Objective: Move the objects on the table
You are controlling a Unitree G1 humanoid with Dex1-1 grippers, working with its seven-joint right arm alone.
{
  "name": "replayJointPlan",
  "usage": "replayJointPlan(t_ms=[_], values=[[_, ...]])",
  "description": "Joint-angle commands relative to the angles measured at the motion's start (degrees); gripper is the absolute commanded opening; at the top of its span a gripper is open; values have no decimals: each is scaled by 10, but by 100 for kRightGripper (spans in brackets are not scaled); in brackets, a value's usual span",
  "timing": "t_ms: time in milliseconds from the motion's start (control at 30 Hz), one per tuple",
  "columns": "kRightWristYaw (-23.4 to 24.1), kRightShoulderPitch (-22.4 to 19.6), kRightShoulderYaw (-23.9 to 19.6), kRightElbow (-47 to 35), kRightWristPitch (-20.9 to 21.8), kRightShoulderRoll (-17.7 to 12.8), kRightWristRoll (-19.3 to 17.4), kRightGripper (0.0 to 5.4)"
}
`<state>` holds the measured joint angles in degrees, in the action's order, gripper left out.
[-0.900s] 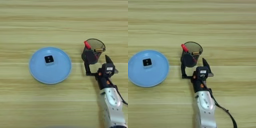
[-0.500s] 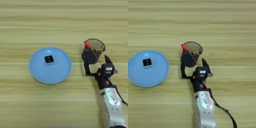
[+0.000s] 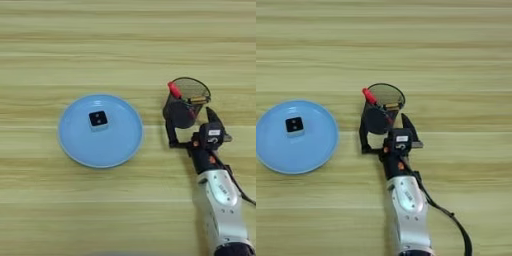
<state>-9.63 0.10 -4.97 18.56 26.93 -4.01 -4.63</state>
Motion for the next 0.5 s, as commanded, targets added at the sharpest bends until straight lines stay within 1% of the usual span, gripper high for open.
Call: replayJointPlan(t_ms=[33, 267, 500], values=[[1, -65, -2, 22, -9, -14, 6, 540], [1, -110, -9, 82, -2, -24, 4, 540], [-6, -132, -13, 112, 4, -30, 0, 540]])
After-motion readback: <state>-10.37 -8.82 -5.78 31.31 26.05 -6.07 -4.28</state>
